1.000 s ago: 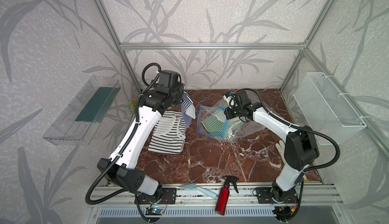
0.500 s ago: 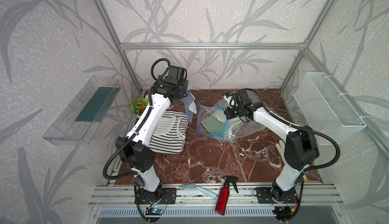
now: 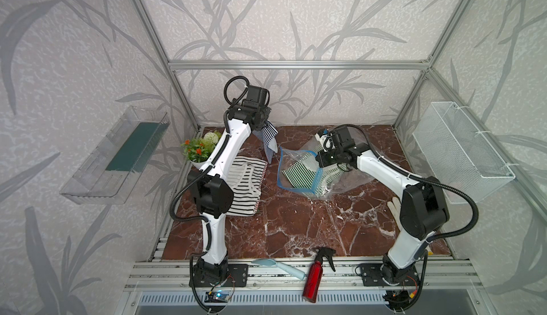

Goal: Take the tank top out of the vacuum bag
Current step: Place the tank top on the tank top.

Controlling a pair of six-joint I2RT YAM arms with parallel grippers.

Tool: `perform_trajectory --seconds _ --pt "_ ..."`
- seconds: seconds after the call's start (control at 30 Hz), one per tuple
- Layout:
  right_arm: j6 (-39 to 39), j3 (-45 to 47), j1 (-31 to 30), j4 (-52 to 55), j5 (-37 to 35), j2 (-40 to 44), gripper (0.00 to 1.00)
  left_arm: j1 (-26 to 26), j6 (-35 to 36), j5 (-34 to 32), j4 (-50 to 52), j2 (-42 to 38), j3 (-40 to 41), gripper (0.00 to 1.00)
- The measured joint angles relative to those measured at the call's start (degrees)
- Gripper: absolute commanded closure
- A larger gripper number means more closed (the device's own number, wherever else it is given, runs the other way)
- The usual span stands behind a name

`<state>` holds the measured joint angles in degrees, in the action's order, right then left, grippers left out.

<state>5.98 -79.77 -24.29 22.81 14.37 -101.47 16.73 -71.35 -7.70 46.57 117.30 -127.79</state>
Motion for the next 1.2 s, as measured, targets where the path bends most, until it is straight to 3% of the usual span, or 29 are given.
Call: perform_trajectory --seconds 0.5,1.2 --pt "0.0 0.0 0.04 0.0 1.01 -0.46 1.0 -3.1 6.49 -2.97 6.64 2.4 -4.11 1.0" --pt "0.02 -0.2 0.04 0.2 2.34 -0.46 1.0 -9.73 17.9 -4.26 11.3 -5.44 5.73 1.0"
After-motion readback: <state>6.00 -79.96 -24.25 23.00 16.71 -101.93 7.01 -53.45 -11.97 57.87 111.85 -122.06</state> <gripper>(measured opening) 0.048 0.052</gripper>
